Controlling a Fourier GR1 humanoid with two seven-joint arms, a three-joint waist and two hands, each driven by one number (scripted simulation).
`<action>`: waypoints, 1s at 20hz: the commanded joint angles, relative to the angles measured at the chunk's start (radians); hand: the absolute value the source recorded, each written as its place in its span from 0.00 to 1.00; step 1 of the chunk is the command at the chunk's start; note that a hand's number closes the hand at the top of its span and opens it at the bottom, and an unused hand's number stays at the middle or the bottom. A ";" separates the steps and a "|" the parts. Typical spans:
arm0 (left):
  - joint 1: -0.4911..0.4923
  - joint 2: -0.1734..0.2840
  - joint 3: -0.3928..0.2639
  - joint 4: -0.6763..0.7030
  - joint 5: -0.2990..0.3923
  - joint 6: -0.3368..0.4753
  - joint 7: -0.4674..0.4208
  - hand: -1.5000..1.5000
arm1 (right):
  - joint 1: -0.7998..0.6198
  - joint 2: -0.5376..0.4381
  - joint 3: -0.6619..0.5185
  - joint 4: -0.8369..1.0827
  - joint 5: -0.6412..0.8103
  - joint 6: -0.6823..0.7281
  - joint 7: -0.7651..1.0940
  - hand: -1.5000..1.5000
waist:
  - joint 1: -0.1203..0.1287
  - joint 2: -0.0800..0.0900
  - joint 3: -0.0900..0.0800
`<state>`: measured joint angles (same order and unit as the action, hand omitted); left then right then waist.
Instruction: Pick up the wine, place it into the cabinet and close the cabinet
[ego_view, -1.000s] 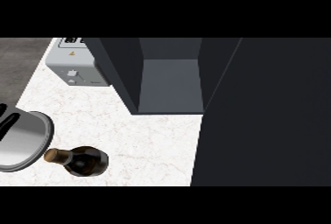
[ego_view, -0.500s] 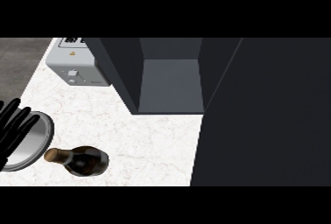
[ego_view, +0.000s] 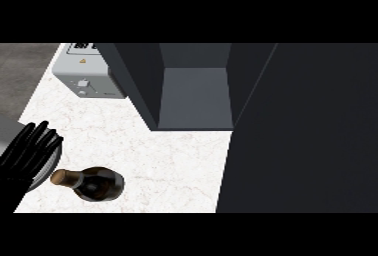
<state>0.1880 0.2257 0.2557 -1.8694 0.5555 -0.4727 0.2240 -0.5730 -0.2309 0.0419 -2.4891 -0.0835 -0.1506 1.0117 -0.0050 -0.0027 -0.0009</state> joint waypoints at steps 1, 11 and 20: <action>0.022 -0.047 -0.013 0.075 -0.106 -0.034 -0.093 0.00 | 0.010 -0.015 -0.024 -0.137 -0.066 -0.008 0.096 0.00 | 0.000 -0.001 0.000; -0.021 -0.051 0.004 0.342 -0.244 -0.137 -0.308 0.00 | 0.004 -0.003 -0.003 -0.141 -0.040 -0.027 0.108 0.00 | -0.003 0.000 0.000; -0.068 -0.059 -0.002 0.561 -0.364 -0.154 -0.473 0.00 | 0.035 -0.030 -0.082 -0.134 -0.135 0.018 0.065 0.00 | -0.003 0.001 0.001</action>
<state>0.1439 0.1785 0.2604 -1.3896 0.2436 -0.6289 -0.1796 -0.6132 -0.2517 0.0200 -2.4896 -0.0848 -0.1603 1.0296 -0.0079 -0.0026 -0.0010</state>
